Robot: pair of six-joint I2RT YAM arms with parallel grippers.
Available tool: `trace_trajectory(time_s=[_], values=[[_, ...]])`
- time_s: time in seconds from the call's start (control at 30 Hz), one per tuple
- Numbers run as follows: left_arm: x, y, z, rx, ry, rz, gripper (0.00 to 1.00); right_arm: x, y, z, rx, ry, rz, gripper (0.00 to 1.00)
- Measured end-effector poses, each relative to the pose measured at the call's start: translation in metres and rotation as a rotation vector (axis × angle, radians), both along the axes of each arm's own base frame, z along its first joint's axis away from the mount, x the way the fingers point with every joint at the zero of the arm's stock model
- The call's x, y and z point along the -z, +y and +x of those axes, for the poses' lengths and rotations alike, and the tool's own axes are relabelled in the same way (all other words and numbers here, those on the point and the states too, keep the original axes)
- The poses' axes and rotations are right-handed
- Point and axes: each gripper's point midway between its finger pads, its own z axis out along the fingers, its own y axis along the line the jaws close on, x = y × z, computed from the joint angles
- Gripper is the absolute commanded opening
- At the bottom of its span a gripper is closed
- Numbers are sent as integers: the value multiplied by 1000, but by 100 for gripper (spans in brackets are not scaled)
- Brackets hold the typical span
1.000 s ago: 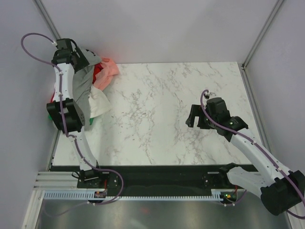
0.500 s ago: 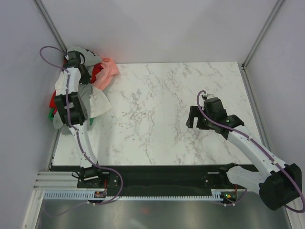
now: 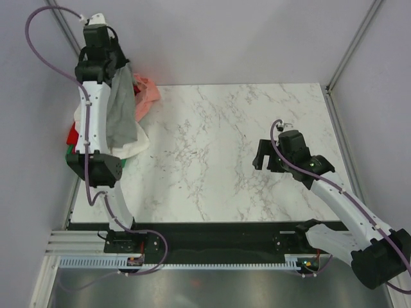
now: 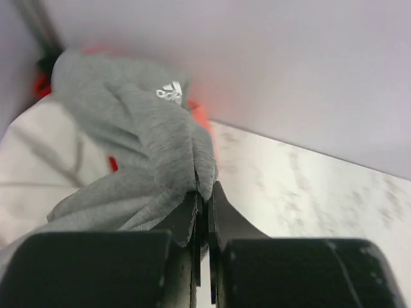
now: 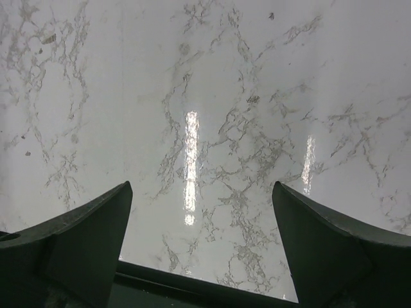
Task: Fold and stack the t-shirts
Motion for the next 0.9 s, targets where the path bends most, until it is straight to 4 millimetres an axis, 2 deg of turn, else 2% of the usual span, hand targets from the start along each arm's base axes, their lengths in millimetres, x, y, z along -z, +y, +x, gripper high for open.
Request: trace_trajectory(time_s=[0.03, 0.07, 0.13, 0.17, 0.2, 0.23, 0.3, 0.37, 0.4, 0.43, 0.47, 0.5, 0.6, 0.67, 0.7, 0.77, 0.8, 0.9], values=[[-23, -19, -7, 33, -46, 14, 2, -5, -2, 1, 11, -12, -1, 98], [-49, -50, -17, 91, -101, 28, 2, -13, -4, 4, 27, -33, -5, 98], [-90, -123, -41, 244, -195, 43, 2, -30, -11, 8, 67, -68, -21, 98], [-99, -152, -52, 309, -219, 44, 2, -41, -16, 11, 93, -94, -30, 98], [-105, -189, -67, 399, -234, 40, 2, -52, -21, 15, 123, -120, -41, 98], [-105, -220, -83, 481, -236, 36, 2, -64, -28, 17, 157, -143, -57, 98], [-89, -267, -109, 608, -201, 40, 4, -84, -39, 20, 212, -188, -80, 98], [-56, -294, -125, 684, -125, 70, 31, -100, -52, 19, 272, -221, -104, 98], [-34, -310, -132, 726, -72, 89, 56, -104, -57, 18, 297, -229, -112, 98], [-9, -322, -137, 763, -9, 118, 73, -108, -64, 15, 327, -234, -124, 98], [19, -335, -142, 791, 59, 147, 85, -109, -68, 13, 350, -233, -131, 98], [49, -346, -147, 810, 135, 178, 99, -108, -73, 11, 378, -230, -139, 98], [139, -362, -171, 839, 361, 247, 100, -105, -85, 1, 437, -210, -164, 98], [191, -352, -198, 831, 510, 275, 100, -104, -89, -1, 451, -206, -171, 98], [210, -342, -211, 817, 574, 284, 100, -103, -89, -2, 452, -202, -175, 98], [229, -324, -228, 782, 643, 284, 100, -99, -88, -1, 446, -186, -186, 98], [231, -314, -235, 758, 656, 277, 100, -94, -84, 1, 426, -169, -188, 98], [217, -295, -245, 706, 616, 221, 100, -70, -67, 8, 346, -105, -183, 98]])
